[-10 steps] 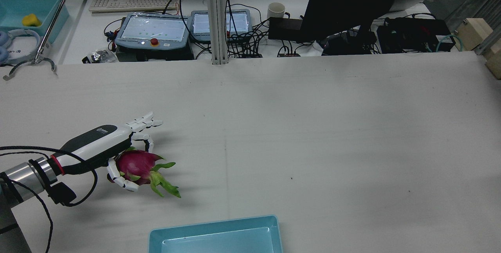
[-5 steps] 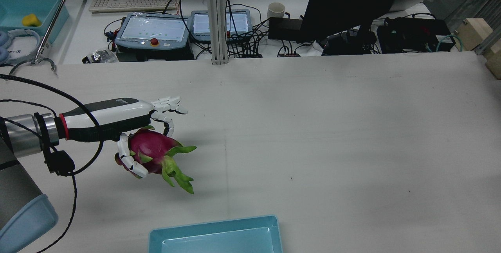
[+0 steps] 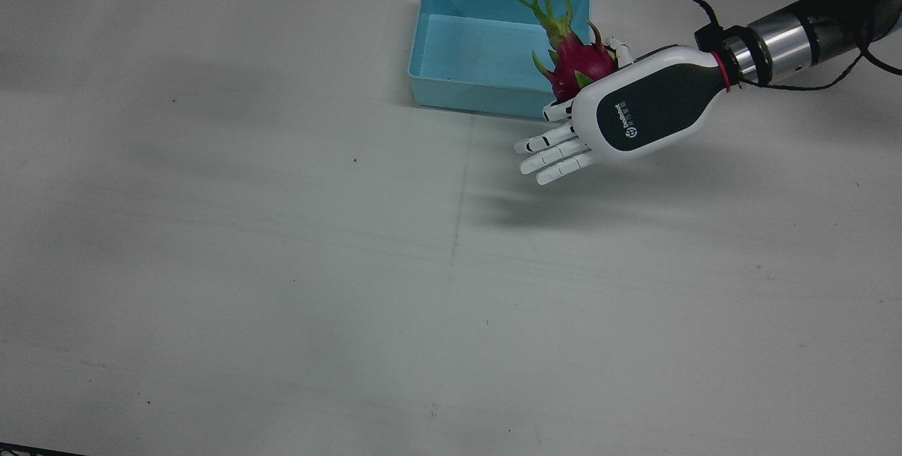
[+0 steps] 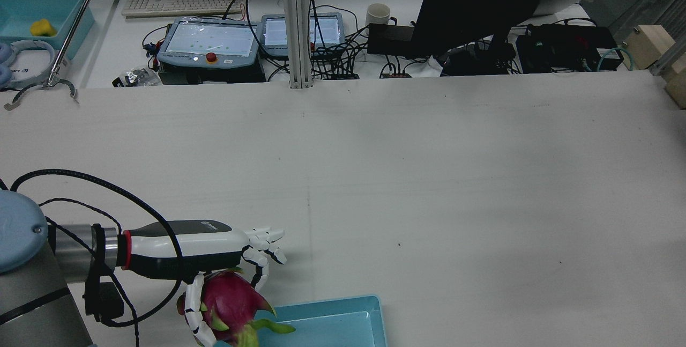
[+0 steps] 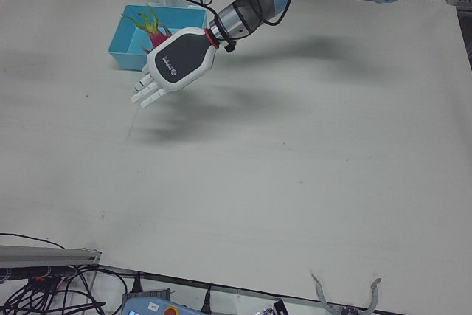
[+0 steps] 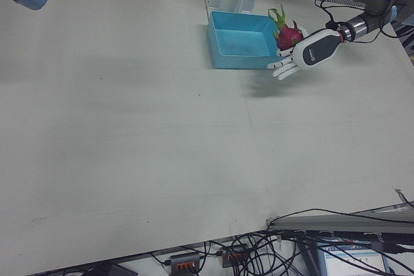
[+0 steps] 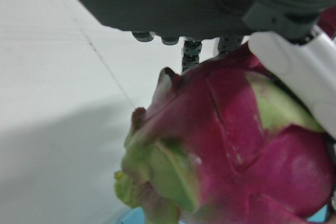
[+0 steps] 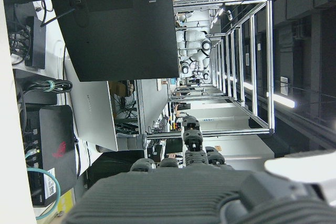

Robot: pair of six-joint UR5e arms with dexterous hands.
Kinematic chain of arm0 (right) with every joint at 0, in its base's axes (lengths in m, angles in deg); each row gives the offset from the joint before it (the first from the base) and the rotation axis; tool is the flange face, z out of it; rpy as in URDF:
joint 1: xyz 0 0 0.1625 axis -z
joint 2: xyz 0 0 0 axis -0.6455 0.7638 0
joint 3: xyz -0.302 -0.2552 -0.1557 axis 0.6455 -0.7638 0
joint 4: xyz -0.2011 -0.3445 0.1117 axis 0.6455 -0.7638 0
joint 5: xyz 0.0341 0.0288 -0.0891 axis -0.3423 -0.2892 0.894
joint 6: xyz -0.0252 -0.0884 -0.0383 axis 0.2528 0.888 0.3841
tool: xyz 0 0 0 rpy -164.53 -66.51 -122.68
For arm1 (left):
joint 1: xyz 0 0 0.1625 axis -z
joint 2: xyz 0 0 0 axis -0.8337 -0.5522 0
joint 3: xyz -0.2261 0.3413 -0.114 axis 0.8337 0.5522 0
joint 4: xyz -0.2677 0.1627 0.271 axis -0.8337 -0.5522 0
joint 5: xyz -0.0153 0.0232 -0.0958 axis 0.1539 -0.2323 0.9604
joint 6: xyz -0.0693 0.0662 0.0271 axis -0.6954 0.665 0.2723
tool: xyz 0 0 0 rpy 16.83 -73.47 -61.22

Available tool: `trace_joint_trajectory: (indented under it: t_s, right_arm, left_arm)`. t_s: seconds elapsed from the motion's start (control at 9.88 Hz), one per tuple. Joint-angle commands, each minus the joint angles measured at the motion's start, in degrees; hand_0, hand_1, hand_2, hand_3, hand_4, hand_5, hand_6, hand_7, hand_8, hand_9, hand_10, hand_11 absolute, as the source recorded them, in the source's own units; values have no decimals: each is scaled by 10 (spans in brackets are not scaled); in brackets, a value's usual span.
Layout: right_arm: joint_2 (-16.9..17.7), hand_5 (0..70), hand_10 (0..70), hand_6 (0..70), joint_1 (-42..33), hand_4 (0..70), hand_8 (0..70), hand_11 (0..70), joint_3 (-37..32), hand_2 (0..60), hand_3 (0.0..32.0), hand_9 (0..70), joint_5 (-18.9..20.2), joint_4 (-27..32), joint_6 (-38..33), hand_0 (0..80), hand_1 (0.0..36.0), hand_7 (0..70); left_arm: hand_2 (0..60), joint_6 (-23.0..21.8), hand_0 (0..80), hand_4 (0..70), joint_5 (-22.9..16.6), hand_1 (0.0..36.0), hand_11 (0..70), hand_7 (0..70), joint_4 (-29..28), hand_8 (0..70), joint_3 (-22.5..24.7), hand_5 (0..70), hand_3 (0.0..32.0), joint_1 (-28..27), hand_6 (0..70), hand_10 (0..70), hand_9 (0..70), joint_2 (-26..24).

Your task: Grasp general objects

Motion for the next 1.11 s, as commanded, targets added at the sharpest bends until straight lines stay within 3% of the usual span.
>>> trace_joint_trajectory:
  t_s: [0.0, 0.1, 0.2, 0.3, 0.41, 0.51, 0.71, 0.91, 1.01]
  right_arm:
    - [0, 0, 0, 0, 0, 0, 0, 0, 0, 0, 0, 0, -1, 1, 0, 0, 0, 0]
    - [0, 0, 0, 0, 0, 0, 0, 0, 0, 0, 0, 0, 0, 1, 0, 0, 0, 0]
    - [0, 0, 0, 0, 0, 0, 0, 0, 0, 0, 0, 0, 0, 0, 0, 0, 0, 0]
    - [0, 0, 0, 0, 0, 0, 0, 0, 0, 0, 0, 0, 0, 1, 0, 0, 0, 0]
    - [0, 0, 0, 0, 0, 0, 0, 0, 0, 0, 0, 0, 0, 0, 0, 0, 0, 0]
    - [0, 0, 0, 0, 0, 0, 0, 0, 0, 0, 0, 0, 0, 0, 0, 0, 0, 0]
    - [0, 0, 0, 0, 0, 0, 0, 0, 0, 0, 0, 0, 0, 0, 0, 0, 0, 0]
    - [0, 0, 0, 0, 0, 0, 0, 0, 0, 0, 0, 0, 0, 0, 0, 0, 0, 0]
    - [0, 0, 0, 0, 0, 0, 0, 0, 0, 0, 0, 0, 0, 1, 0, 0, 0, 0]
  left_arm:
    - [600, -9, 568, 497, -4, 358, 0, 208, 18, 8, 0, 565, 0, -64, 46, 0, 27, -1]
    - [284, -9, 532, 291, -5, 236, 0, 173, 12, 0, -1, 427, 0, -79, 16, 0, 20, 0]
    - [0, -9, 474, 39, -5, 102, 0, 108, 9, 0, -2, 282, 0, -94, 0, 0, 7, 3]
    - [0, -9, 460, 0, -5, 57, 0, 52, 10, 0, -1, 118, 0, -95, 0, 0, 0, 3]
    - [0, -9, 458, 0, -2, 30, 0, 27, 11, 0, -2, 27, 40, -93, 0, 0, 0, 3]
    - [0, -9, 459, 0, 2, 23, 0, 21, 11, 0, -3, 0, 116, -91, 0, 0, 0, 2]
    - [0, -10, 458, 0, 4, 12, 0, 29, 10, 0, -4, 0, 82, -87, 0, 0, 0, 0]
    - [0, -12, 463, 0, 4, 16, 0, 33, 8, 0, -6, 0, 90, -86, 0, 0, 0, -1]
    - [0, -18, 454, 0, 5, 0, 0, 36, 2, 0, -8, 0, 86, -71, 0, 0, 0, -3]
